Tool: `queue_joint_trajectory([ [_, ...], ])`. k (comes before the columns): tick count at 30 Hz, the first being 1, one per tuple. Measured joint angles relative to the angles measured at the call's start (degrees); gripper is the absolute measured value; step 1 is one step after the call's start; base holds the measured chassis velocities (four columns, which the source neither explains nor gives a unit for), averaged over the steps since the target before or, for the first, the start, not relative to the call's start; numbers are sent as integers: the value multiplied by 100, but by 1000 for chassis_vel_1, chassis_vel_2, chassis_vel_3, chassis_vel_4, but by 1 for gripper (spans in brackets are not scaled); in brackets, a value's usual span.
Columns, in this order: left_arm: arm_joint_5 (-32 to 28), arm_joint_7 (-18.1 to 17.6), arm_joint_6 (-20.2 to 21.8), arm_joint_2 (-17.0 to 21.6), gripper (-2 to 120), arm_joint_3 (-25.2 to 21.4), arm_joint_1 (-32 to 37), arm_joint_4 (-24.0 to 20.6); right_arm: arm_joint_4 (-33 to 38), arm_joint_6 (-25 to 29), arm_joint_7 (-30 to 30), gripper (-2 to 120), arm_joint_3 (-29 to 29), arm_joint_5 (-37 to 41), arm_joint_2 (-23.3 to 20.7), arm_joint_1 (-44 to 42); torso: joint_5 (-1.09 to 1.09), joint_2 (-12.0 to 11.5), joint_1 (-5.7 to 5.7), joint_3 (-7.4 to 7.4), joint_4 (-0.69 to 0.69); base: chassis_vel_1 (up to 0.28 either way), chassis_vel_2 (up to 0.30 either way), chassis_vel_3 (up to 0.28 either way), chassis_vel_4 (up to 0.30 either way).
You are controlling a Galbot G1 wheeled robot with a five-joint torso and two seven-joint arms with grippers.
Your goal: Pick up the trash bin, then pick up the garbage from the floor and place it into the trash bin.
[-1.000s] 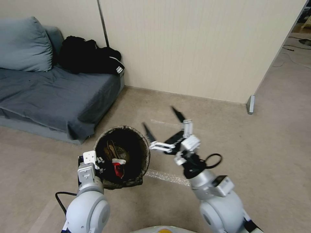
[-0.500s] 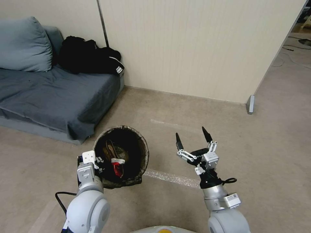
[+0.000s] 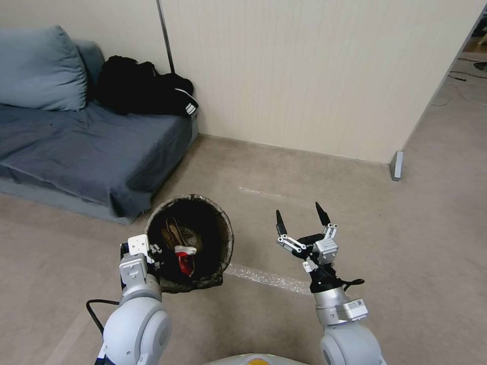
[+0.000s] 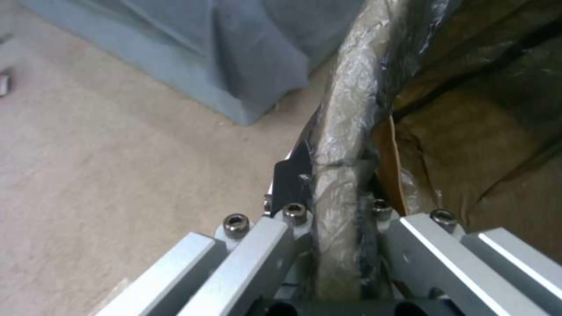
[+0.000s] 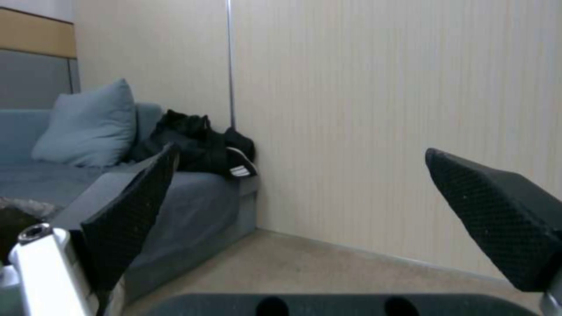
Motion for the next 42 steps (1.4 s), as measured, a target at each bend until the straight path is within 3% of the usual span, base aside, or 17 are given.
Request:
queue_joint_trajectory([
  [42, 67, 31, 34, -3, 0, 16, 167, -126, -62, -190, 126, 100, -126, -8, 37, 296, 0, 0, 0, 0, 1, 110, 110, 112, 109],
])
